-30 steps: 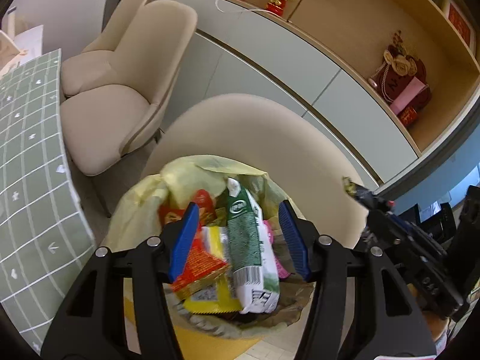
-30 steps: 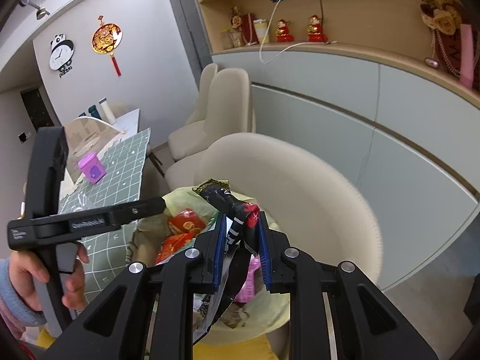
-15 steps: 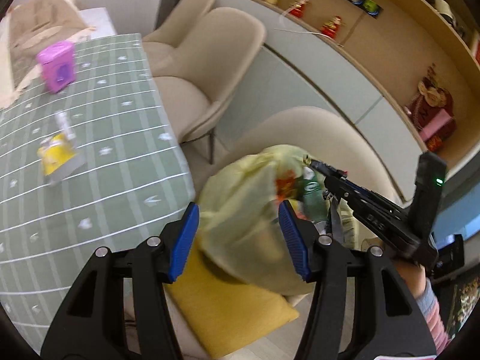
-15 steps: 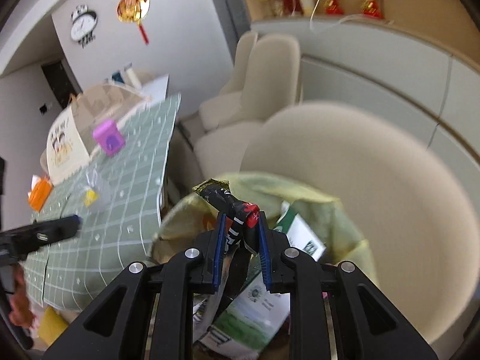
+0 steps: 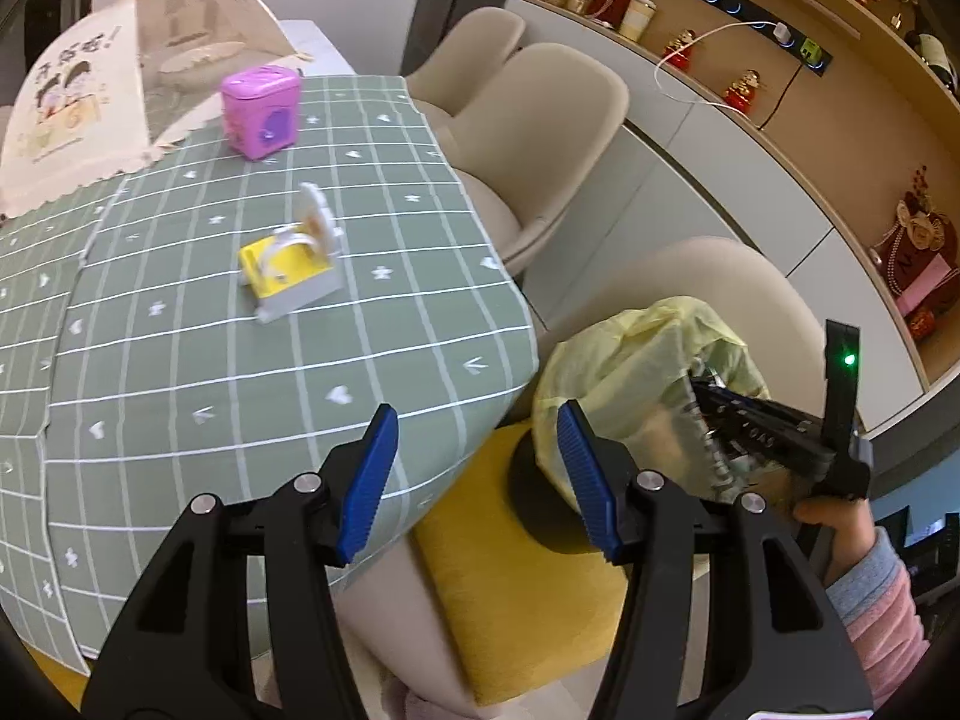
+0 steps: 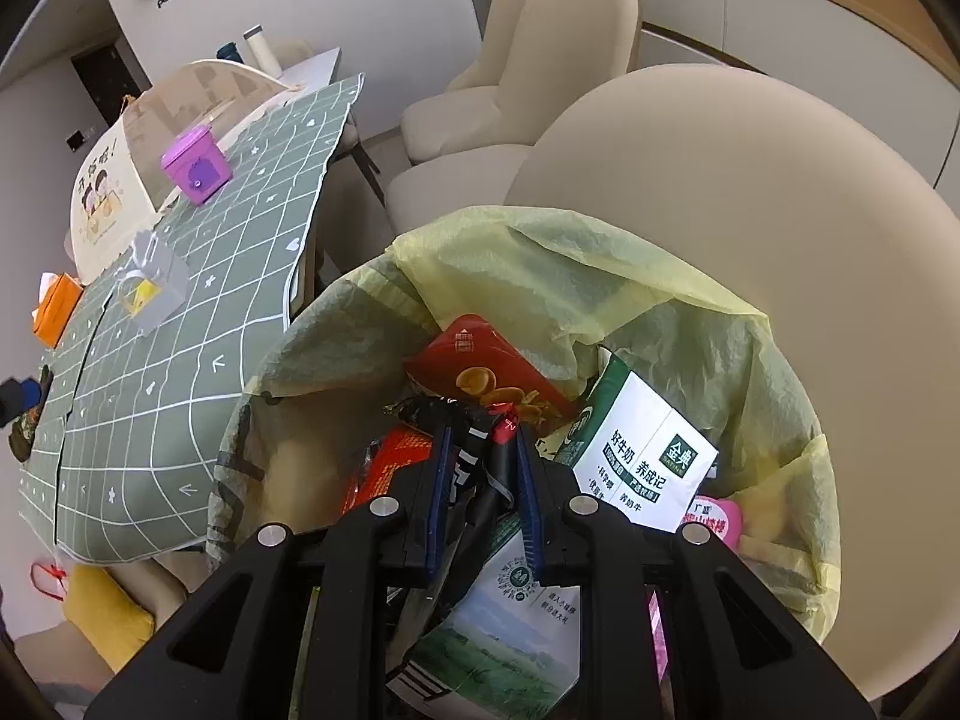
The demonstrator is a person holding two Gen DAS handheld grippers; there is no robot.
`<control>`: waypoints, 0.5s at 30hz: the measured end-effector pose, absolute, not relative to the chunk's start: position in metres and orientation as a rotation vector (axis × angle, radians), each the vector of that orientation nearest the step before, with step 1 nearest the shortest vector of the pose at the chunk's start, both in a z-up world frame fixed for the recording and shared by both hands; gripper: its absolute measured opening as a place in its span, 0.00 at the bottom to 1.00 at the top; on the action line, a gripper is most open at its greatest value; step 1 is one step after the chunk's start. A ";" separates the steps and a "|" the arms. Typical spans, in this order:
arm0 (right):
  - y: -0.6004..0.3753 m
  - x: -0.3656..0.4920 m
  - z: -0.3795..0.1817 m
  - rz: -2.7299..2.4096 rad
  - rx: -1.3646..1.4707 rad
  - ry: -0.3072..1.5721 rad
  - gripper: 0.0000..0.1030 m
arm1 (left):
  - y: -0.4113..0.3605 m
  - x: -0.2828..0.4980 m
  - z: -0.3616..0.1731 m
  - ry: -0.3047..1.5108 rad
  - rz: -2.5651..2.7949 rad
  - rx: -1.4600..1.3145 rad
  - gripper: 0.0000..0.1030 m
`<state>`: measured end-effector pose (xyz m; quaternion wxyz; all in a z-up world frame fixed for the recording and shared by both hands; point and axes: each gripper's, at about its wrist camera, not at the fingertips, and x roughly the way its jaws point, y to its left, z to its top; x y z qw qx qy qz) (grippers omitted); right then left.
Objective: Collect trash
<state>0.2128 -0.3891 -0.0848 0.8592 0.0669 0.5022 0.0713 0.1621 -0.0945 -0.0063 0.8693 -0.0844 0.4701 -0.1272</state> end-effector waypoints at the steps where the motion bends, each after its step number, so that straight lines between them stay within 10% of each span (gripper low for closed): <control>1: -0.389 0.212 -0.083 0.142 0.145 1.052 0.20 | -0.091 0.159 -0.006 0.979 -0.262 -0.172 0.50; 15: -0.362 0.151 -0.046 -0.015 0.181 0.969 0.44 | -0.038 0.145 -0.021 0.993 -0.287 -0.129 0.50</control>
